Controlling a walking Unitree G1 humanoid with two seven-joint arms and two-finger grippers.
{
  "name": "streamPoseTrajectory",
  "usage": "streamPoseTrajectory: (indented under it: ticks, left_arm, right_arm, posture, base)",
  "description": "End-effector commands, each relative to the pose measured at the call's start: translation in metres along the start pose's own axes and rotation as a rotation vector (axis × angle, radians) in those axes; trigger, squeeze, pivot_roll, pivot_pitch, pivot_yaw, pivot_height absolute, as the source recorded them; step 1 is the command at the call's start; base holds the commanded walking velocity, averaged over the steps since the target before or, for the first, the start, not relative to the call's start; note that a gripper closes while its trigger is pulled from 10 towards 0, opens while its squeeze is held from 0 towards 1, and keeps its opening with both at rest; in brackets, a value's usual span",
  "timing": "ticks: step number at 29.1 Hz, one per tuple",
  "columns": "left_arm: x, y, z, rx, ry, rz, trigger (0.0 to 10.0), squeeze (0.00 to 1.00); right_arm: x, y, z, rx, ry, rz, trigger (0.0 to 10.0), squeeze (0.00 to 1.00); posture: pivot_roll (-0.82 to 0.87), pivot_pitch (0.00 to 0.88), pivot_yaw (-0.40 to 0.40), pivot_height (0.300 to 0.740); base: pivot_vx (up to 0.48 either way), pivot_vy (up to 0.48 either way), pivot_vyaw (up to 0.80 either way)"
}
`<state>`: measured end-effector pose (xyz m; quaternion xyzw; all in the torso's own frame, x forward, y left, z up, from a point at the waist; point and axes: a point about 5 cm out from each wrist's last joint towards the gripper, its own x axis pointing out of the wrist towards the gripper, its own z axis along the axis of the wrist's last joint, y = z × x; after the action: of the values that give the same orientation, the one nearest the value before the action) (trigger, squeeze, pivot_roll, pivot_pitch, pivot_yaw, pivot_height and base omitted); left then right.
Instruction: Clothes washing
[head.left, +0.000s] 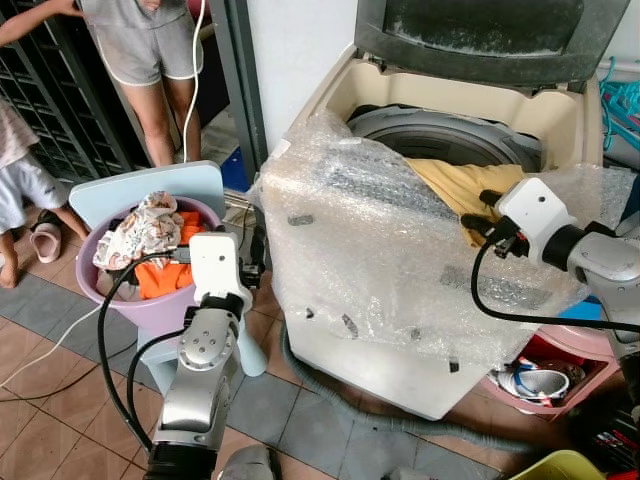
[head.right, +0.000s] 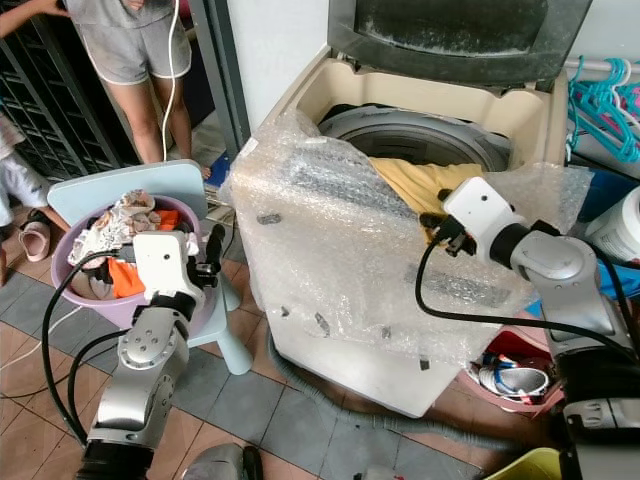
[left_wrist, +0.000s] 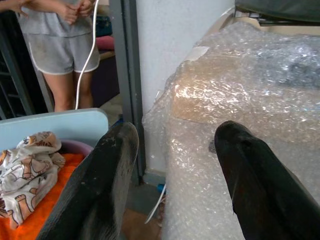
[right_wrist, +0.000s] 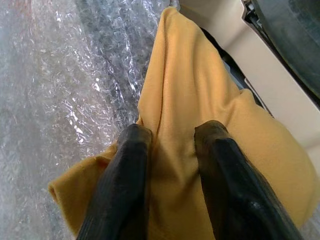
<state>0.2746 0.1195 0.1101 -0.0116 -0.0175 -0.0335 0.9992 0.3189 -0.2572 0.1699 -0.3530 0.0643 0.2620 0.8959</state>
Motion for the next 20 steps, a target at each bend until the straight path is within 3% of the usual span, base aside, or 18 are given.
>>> streamPoseTrajectory:
  ticks: [1,9,14,20]
  left_arm:
    - [0.001,0.0,0.002,0.005,-0.003,0.0,10.0,0.0]
    - [0.0,0.0,0.002,0.006,-0.003,0.006,10.0,0.0]
    - [0.0,0.0,0.002,0.005,-0.004,0.005,10.0,0.0]
    - [0.0,0.0,0.002,0.002,-0.003,0.01,10.0,0.0]
  right_arm:
    - [-0.004,0.004,-0.021,0.022,0.107,0.007,0.0,0.0]
    - [0.004,0.007,-0.017,0.015,0.089,0.002,0.0,0.0]
    - [0.008,0.0,-0.01,0.0,0.062,-0.038,0.0,0.0]
    - [0.017,-0.029,0.019,-0.087,-0.025,-0.131,0.0,0.0]
  posture:
    - [-0.08,0.0,0.08,0.74]
    - [-0.08,0.0,0.078,0.74]
    - [-0.08,0.0,0.076,0.74]
    - [-0.08,0.0,0.072,0.74]
  base:
    - [0.0,0.0,0.0]
    - [0.0,0.0,0.0]
    - [0.0,0.0,0.0]
    - [0.0,0.0,0.0]
